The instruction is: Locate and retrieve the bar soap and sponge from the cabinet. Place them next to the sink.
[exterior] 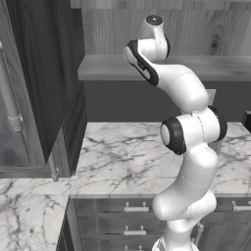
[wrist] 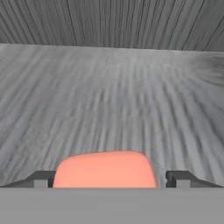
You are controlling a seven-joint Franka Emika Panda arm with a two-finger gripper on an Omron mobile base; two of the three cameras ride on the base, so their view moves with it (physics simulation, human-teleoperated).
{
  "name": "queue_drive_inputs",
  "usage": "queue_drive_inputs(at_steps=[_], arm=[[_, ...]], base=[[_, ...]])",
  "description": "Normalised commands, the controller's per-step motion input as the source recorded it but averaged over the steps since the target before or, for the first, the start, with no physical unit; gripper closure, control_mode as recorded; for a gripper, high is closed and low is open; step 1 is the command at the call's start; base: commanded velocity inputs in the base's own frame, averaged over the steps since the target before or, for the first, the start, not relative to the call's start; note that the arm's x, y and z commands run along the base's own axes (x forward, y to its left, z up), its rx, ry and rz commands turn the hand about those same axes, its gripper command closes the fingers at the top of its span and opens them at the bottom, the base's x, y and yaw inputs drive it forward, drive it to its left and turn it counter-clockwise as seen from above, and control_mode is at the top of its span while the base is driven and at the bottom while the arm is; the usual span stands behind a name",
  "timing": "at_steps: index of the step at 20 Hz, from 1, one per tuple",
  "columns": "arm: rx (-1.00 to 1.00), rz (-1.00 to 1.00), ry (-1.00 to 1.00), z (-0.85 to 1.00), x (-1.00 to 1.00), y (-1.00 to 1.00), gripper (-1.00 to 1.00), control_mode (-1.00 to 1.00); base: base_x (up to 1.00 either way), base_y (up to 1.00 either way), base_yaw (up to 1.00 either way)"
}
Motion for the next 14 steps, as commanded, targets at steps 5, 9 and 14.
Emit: queue_drive_inputs(at_steps=[5,9,14], arm=[[0.04,-0.01,0.02,-0.17,-0.03,0.04,1.0,-1.0],[0.0,0.0,0.0,0.0,0.0,0.0,1.0,-1.0],[0.0,0.0,0.0,-0.03,0.0,0.0,1.0,-1.0]], base=[[0.0,0.0,0.0],[0.0,0.0,0.0],[0.0,0.0,0.0]])
